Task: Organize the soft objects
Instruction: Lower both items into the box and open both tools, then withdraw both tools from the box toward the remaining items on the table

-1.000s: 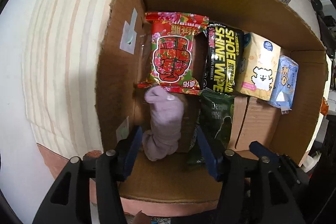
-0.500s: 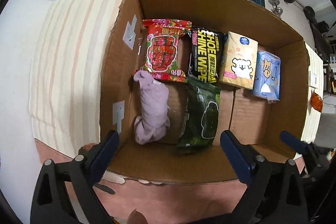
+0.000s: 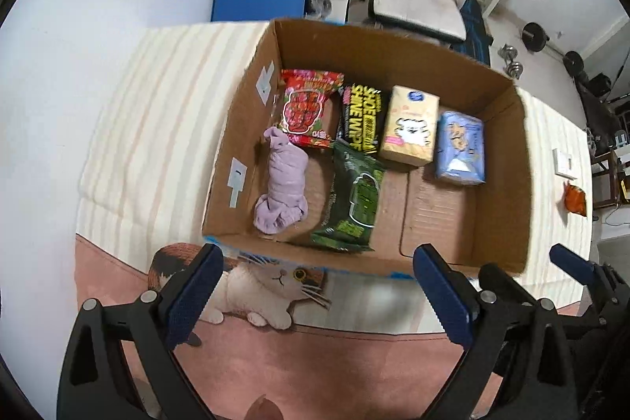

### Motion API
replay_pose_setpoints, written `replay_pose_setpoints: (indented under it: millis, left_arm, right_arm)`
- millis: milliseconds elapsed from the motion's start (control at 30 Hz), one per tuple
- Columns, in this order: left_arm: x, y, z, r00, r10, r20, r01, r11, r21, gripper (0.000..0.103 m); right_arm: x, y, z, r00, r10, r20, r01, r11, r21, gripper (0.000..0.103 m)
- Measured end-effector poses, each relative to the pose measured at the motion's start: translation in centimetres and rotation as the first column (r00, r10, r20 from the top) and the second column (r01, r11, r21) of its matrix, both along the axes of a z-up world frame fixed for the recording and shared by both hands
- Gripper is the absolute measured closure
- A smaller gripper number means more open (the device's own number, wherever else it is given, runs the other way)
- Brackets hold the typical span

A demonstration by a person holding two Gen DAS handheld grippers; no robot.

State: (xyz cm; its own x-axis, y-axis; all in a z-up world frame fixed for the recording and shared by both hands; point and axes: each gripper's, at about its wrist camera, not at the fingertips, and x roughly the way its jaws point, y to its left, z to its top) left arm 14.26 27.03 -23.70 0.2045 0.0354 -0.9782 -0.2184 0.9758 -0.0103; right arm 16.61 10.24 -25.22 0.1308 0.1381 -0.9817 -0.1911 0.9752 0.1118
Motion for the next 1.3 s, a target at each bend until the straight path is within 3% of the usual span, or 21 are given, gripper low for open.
replay_pose_setpoints:
  millis: [200,467,700,767,833,967,1067,1167,1300]
  left_arm:
    - [-2.2,-2.3,3.9,0.997,-0.036,0.069,0.036,0.999,0.003,0.004]
    - [-2.6,-5.3,7.8,0.988,-0.081,0.134,0.079,0.997,0.02,0.004]
    - [1.2,-12.0,8.6,0.971,-0.195,0.138,0.185,0.979,0.084,0.004]
    - [3.2,-15.0,8.3,0.959,-0.246,0.137,0.236,0.968,0.09,0.004]
    - [5.4,-18.5,7.8,0.937,-0.321,0.135,0.303,0.943,0.141,0.004]
    - [10.0,-26.2,5.2,0.877,-0.473,0.087,0.438,0.86,0.263,0.004]
    - [13.6,-31.1,2.2,0.839,-0.544,0.03,0.513,0.807,0.293,0.004]
    - [16.9,-34.7,-1.0,0.82,-0.571,-0.028,0.554,0.782,0.284,0.004]
    - [20.7,-38.7,-5.8,0.802,-0.583,-0.128,0.594,0.758,0.27,0.004]
  right_arm:
    - [-3.2,-2.7,4.3,0.994,-0.003,0.106,0.003,1.0,-0.001,0.0]
    - [-4.8,-6.8,7.2,0.989,-0.047,0.137,0.04,0.997,0.059,0.0]
    - [-3.4,-13.5,7.8,0.982,-0.159,0.1,0.144,0.979,0.145,0.0]
    - [-2.6,-16.3,7.8,0.973,-0.209,0.095,0.193,0.969,0.154,0.0]
    - [-1.7,-19.4,7.5,0.962,-0.259,0.091,0.244,0.958,0.151,0.0]
    - [1.1,-27.5,5.1,0.921,-0.39,0.024,0.382,0.911,0.152,0.0]
    - [3.9,-34.4,1.7,0.86,-0.507,-0.062,0.51,0.845,0.164,0.0]
    - [7.7,-41.0,-3.4,0.77,-0.605,-0.202,0.637,0.748,0.186,0.0]
    - [11.8,-44.9,-9.8,0.703,-0.64,-0.31,0.7,0.7,0.141,0.0]
